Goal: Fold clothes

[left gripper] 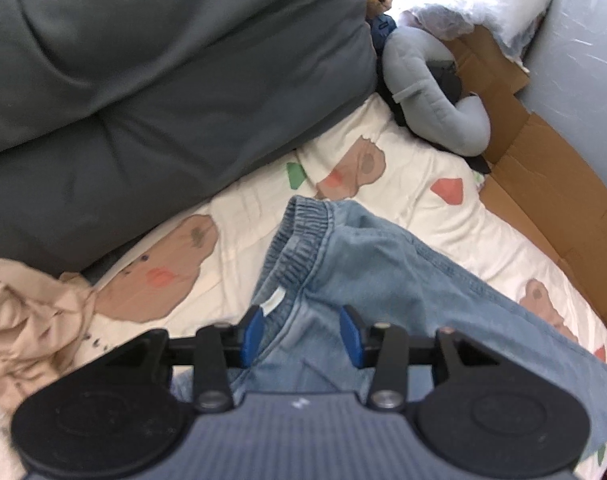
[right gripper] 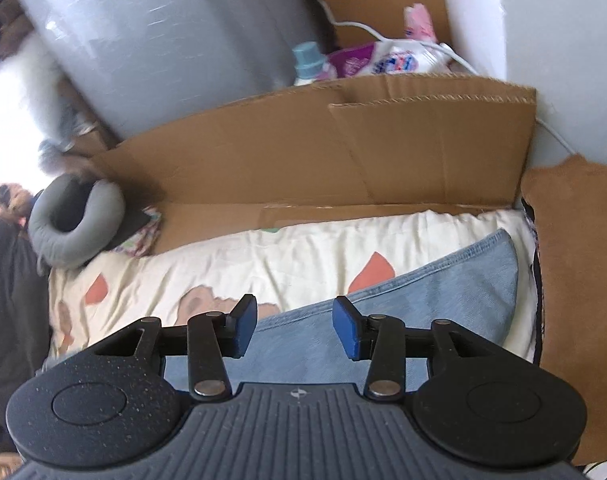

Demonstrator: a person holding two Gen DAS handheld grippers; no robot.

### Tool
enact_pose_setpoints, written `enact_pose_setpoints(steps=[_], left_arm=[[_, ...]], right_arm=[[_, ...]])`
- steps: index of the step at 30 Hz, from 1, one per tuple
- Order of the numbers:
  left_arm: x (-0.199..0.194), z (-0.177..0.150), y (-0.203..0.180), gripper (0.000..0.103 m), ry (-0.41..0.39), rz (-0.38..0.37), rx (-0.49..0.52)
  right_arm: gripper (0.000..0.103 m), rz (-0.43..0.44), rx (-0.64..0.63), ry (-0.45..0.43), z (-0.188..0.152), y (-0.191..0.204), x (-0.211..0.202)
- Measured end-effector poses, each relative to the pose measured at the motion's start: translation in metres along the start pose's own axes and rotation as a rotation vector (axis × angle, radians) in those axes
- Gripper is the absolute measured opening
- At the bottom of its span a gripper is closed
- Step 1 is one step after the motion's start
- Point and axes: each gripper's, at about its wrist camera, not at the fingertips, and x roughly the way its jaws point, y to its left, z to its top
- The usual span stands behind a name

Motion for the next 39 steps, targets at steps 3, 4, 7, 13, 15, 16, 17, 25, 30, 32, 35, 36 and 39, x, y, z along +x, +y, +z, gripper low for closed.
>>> enact_pose_setpoints(steps=[3, 4, 7, 13, 15, 16, 17, 25, 30, 32, 35, 36, 39], left_arm=[[-0.019, -0.01, 0.007, 0.048, 0.003, 0.005, 0.009], [-0.025, -0.013, 0.009, 0.049, 0.004, 0.005, 0.008], [-0.042, -0.024, 0.017, 0.05, 0.009, 0.006, 0.006], [-0.069, -0.049, 0.031, 0.05, 0.026, 0.019, -0.023], [-0.077, -0.058, 0.035, 0.05, 0.031, 0.027, -0.035], [-0.08, -0.062, 0.036, 0.05, 0.034, 0.032, -0.037], [-0.083, -0.067, 0.037, 0.05, 0.037, 0.038, -0.038], [-0.081, -0.112, 0.052, 0.051, 0.102, 0.081, -0.106], [-0.067, -0.134, 0.062, 0.051, 0.124, 0.111, -0.146], [-0.061, -0.14, 0.067, 0.05, 0.124, 0.114, -0.16], [-0.053, -0.148, 0.073, 0.049, 0.115, 0.11, -0.166], [-0.05, -0.151, 0.076, 0.049, 0.114, 0.109, -0.167], [-0.04, -0.158, 0.085, 0.036, 0.126, 0.105, -0.197]], right_arm=[[0.054, 0.021, -0.028, 0.001, -0.002, 0.007, -0.011], [0.054, 0.029, -0.032, 0.001, -0.003, 0.009, -0.014], [0.054, 0.05, -0.052, 0.007, -0.006, 0.016, -0.018], [0.054, 0.083, -0.067, 0.023, -0.013, 0.028, -0.022], [0.055, 0.095, -0.071, 0.028, -0.014, 0.033, -0.025], [0.055, 0.101, -0.077, 0.032, -0.014, 0.036, -0.027], [0.055, 0.104, -0.084, 0.036, -0.014, 0.04, -0.028], [0.064, 0.17, -0.151, 0.05, -0.013, 0.066, -0.03], [0.064, 0.197, -0.179, 0.077, -0.018, 0.083, -0.011], [0.064, 0.209, -0.202, 0.088, -0.023, 0.091, 0.001], [0.065, 0.222, -0.245, 0.111, -0.034, 0.104, 0.021], [0.065, 0.221, -0.26, 0.121, -0.039, 0.109, 0.028], [0.065, 0.218, -0.297, 0.153, -0.057, 0.122, 0.051]])
